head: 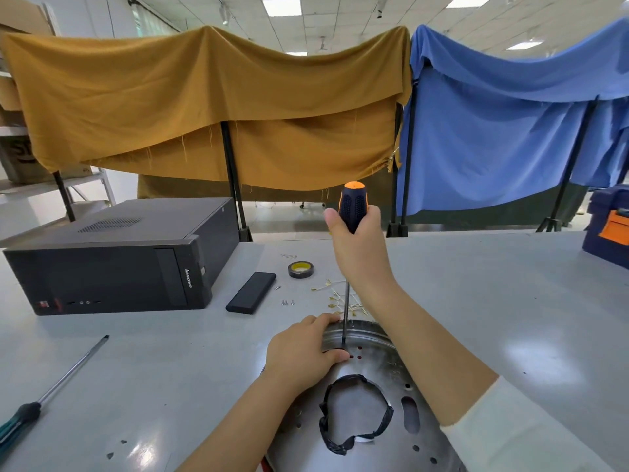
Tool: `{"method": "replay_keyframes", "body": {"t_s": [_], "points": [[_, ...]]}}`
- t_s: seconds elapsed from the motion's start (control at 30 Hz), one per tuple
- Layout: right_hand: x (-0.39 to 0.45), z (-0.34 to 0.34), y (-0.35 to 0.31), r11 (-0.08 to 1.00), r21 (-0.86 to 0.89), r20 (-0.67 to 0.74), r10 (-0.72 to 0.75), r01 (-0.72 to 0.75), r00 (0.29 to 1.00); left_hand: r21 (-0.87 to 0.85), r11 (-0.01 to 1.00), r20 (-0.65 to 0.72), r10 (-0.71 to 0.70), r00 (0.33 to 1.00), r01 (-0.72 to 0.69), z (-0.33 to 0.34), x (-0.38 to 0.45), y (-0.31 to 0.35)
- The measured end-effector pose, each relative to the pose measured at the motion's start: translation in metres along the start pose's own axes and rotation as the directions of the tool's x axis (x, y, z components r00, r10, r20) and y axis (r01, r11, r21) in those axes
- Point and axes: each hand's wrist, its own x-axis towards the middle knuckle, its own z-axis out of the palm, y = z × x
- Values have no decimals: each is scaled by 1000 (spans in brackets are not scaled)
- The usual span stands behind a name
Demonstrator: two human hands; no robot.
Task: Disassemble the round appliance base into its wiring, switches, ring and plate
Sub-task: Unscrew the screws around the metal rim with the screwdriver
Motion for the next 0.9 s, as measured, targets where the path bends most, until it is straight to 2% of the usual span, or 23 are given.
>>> {"method": "replay_keyframes", "body": {"t_s": [0.07, 0.1, 0.13, 0.2, 0.23, 0.27, 0.3, 0.4, 0.5, 0.63, 0.7, 0.73, 0.8, 0.83, 0.9], "points": [[5, 0, -2, 999, 32, 9, 24, -25, 1000, 6, 1000, -5, 3, 1000, -3, 0, 0, 0], [8, -3, -3, 991, 110, 96, 62, -72, 993, 10, 1000, -6, 5, 1000, -5, 0, 0, 0], [11, -5, -3, 967, 215, 251, 78, -134, 965, 13, 1000, -7, 6, 1000, -6, -1, -1, 0], [13, -9, -4, 921, 307, 553, 34, -241, 832, 13, 1000, -6, 7, 1000, -7, -1, -1, 0], [11, -9, -5, 932, 274, 620, 19, -238, 785, 15, 1000, -7, 6, 1000, -6, -2, -1, 0], [9, -7, -6, 957, 212, 631, 21, -198, 775, 17, 1000, -7, 4, 1000, -4, -2, -1, 0], [6, -3, -6, 981, 128, 598, 39, -144, 800, 19, 1000, -6, 2, 1000, -2, -2, -1, 0], [-3, 7, -10, 999, -53, 322, 26, -9, 946, 15, 1000, 2, 0, 1000, 0, -2, -1, 1], [-4, 11, -7, 999, -23, 102, -24, 26, 995, 5, 1000, 5, 2, 1000, -2, -1, -1, 1], [-3, 13, -6, 999, 44, -1, -19, 19, 1000, 8, 1000, -2, 2, 1000, -2, -1, -1, 1], [2, 8, -8, 996, 85, 39, 12, -16, 999, 12, 1000, -9, 8, 1000, -7, -1, -1, 0], [7, 5, -8, 985, 153, 126, 58, -77, 990, 15, 1000, -12, 12, 1000, -12, -1, -1, 0], [13, 0, -9, 944, 265, 357, 93, -196, 929, 18, 1000, -16, 16, 1000, -15, -1, -1, 1], [13, -1, -10, 942, 258, 424, 88, -214, 901, 19, 1000, -15, 15, 1000, -15, -1, -1, 1], [9, 0, -14, 984, 102, 418, 93, -149, 903, 21, 1000, -13, 15, 1000, -14, 0, -1, 1]]}}
